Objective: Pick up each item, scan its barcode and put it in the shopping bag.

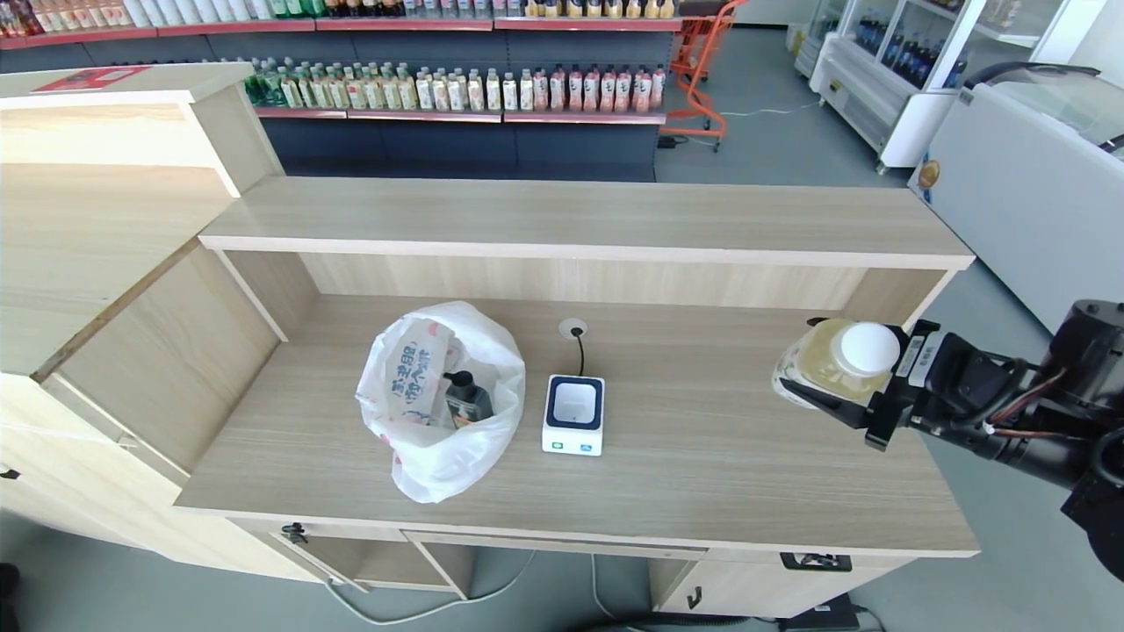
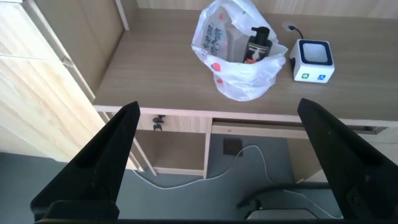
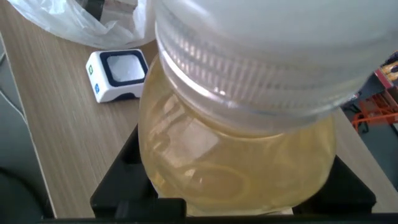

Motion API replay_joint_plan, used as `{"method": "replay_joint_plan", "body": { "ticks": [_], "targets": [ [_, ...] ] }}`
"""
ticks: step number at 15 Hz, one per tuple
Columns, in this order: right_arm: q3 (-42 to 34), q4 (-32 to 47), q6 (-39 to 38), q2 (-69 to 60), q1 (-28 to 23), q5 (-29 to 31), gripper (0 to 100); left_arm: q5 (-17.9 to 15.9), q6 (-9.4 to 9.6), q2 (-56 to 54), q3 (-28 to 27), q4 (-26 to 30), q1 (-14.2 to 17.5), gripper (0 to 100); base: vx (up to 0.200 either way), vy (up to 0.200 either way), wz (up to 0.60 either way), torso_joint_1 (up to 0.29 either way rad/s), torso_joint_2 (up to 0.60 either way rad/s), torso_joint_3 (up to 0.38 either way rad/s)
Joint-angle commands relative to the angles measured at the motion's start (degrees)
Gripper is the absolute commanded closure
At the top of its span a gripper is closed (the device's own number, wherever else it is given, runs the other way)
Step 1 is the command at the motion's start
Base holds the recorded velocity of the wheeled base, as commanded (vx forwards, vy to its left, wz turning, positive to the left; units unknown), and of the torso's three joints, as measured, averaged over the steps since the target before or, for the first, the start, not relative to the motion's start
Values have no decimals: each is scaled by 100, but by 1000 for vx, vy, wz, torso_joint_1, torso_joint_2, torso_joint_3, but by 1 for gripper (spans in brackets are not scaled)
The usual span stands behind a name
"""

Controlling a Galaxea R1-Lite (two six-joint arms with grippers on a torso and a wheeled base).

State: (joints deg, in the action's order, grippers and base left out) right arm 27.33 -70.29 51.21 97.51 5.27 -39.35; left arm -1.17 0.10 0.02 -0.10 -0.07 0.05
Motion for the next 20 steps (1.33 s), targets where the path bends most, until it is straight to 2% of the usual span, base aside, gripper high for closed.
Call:
{"method": "replay_joint_plan", "body": {
  "ticks": [1,12,16,20],
  "targets": [
    [158,-2,3,242,1,-11,100,-6,8,-2,1,-1,4,0,0,200,0,7,2,2],
    [765,-134,-59,1200,-8,-108,100,-6,25,165,1,-1,-22,0,0,200,0,1,3,2],
    [1301,-152,-173,1657,-114,-125,100,20,-27,-2,1,-1,-5,0,0,0,0,0,0,0],
    [1758,-152,-182,2290,-193,-477,100,12,-27,-2,1,-1,-5,0,0,0,0,0,0,0]
  ]
}}
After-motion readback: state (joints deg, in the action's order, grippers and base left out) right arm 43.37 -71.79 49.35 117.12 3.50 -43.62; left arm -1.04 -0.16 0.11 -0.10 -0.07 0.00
